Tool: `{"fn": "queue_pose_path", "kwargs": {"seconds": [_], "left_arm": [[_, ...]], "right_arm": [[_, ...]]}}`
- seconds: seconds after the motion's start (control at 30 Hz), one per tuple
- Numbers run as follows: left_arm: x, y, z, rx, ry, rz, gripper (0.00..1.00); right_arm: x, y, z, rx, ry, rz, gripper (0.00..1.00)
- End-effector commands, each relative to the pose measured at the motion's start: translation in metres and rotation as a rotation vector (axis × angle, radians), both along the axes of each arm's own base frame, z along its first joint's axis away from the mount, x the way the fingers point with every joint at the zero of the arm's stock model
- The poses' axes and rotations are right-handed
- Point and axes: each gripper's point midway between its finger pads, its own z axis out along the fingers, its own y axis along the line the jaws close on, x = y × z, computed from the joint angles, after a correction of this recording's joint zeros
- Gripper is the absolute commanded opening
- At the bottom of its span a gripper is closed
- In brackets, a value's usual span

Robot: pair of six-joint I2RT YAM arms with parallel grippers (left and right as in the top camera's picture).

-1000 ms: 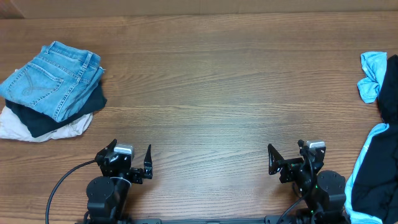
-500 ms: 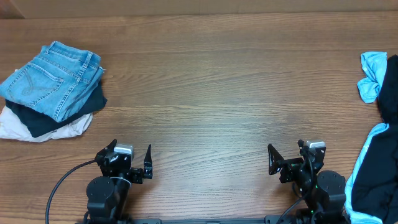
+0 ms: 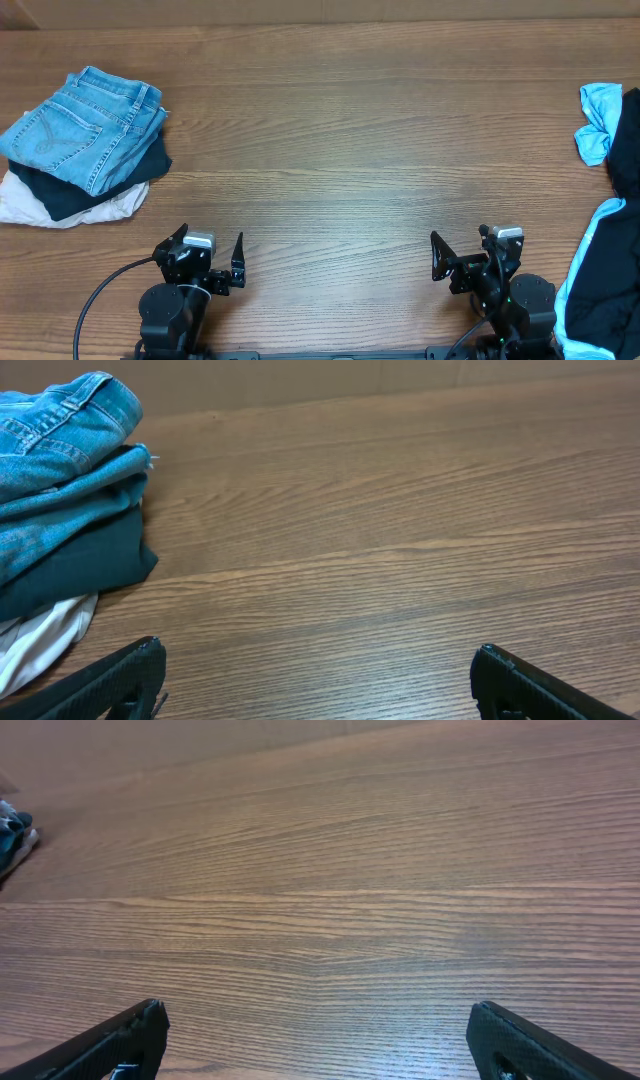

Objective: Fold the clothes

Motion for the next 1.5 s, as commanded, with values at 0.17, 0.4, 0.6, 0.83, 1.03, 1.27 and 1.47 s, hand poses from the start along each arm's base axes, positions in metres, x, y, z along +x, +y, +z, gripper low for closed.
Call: {"fn": "queue_pose_path", "kwargs": {"seconds": [0.17,0.4,0.6,0.83,1.03,1.27,1.47], "left_arm": [[0.000,-0.001,-0.001,0.014,-0.006,-0.010,1.00],[0.002,-0.001,0.004,0.012,-0.027,-0.011,1.00],[-0.004,-0.021,0.000,-0.127,0.015,-0.093,1.00],[-0.017,-0.056,0.055,-0.285,-0.077,-0.286,1.00],[-0.020,-0.044,0.161,-0.172,-0.183,-0.244,1.00],[0.023,-0.045,0.186,-0.188,0.242,-0.192,1.00],[0.054,-0.068,0.201,-0.271,0.452,-0.281,1.00]], "right_arm": [[0.000,0.000,-0.003,-0.001,-0.002,0.000,1.00],[0.000,0.000,-0.003,-0.001,-0.002,0.000,1.00],[-0.004,0.032,0.020,0.153,-0.053,0.156,1.00],[-0.017,0.065,0.067,0.371,-0.126,0.334,1.00],[-0.007,0.050,0.150,0.389,-0.320,0.257,1.00],[0.045,0.032,0.115,0.328,0.157,0.025,1.00],[0.084,0.033,0.086,0.157,0.573,0.009,1.00]]}}
